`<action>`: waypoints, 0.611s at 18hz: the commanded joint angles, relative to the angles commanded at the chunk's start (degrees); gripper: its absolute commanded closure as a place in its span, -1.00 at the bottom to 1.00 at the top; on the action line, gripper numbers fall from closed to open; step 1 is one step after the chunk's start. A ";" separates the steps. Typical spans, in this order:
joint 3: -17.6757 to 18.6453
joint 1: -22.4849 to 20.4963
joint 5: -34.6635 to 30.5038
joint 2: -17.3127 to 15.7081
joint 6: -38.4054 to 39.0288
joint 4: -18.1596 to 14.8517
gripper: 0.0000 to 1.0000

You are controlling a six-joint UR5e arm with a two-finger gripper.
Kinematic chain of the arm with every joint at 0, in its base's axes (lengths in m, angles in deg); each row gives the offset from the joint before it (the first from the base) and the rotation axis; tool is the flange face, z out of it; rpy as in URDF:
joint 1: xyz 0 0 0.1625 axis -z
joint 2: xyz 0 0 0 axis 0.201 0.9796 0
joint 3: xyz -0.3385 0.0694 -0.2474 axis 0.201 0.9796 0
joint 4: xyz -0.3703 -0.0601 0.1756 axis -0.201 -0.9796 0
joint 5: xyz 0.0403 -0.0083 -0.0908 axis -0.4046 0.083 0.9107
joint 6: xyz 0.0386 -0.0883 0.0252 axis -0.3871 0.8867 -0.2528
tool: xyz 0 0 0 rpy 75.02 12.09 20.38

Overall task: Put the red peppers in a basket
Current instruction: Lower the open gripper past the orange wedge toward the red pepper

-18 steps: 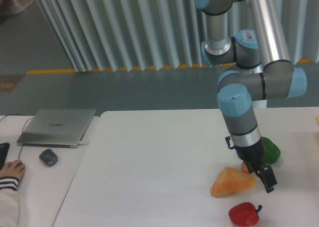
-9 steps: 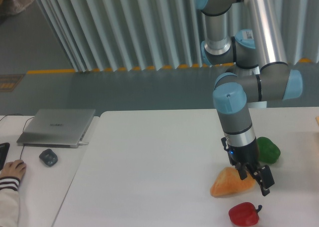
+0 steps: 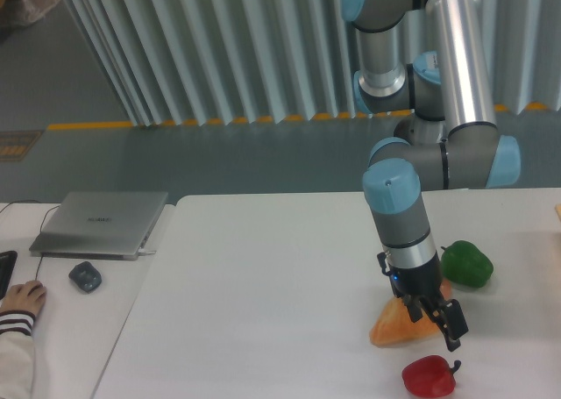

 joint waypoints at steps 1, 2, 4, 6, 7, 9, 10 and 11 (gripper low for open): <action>-0.96 0.00 0.00 0.35 0.09 0.00 -1.00; -1.75 0.00 0.00 0.70 0.17 0.00 -1.00; -2.20 0.00 0.00 1.05 0.00 0.00 -1.00; -2.20 0.09 0.00 1.49 -0.35 0.61 -1.00; -2.20 0.09 0.00 1.84 -0.35 1.23 -1.00; -2.20 0.18 0.00 1.93 -0.18 1.41 -1.00; -2.20 0.26 0.00 2.11 -0.18 1.32 -1.00; -2.11 0.26 0.00 2.28 -0.09 1.32 -1.00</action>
